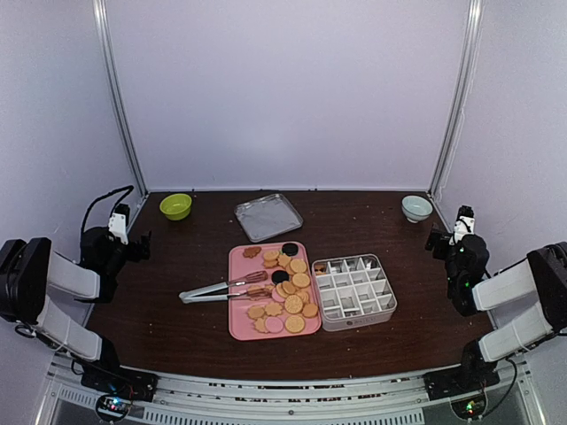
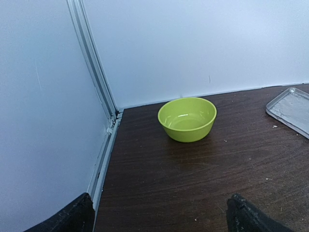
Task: Pack the cookies
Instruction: Pick up the clamp at the center of the board.
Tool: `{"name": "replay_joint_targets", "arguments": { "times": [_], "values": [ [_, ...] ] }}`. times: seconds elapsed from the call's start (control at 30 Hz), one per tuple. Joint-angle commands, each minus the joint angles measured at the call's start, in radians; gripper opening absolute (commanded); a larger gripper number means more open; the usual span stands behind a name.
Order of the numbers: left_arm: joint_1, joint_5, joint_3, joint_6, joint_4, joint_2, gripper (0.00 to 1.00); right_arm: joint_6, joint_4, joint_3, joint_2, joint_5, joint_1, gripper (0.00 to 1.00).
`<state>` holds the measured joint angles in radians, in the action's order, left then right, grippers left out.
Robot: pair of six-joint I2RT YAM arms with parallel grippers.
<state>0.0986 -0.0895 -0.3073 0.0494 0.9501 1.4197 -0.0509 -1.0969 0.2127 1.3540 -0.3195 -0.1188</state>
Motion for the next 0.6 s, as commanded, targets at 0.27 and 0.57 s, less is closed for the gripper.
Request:
{"name": "replay_joint_targets", "arguments": {
  "times": [0.27,0.57],
  "values": [
    [-0.005,0.004,-0.026,-0.011,0.06,0.007,0.98,0.009,-0.038,0.02,0.005,-0.035,0.007,1.0],
    [0.006,-0.039,-0.24,0.016,-0.403,-0.109,0.98,-0.011,0.32,0.127,-0.216,-0.171,-0.014,1.0]
  ]
}}
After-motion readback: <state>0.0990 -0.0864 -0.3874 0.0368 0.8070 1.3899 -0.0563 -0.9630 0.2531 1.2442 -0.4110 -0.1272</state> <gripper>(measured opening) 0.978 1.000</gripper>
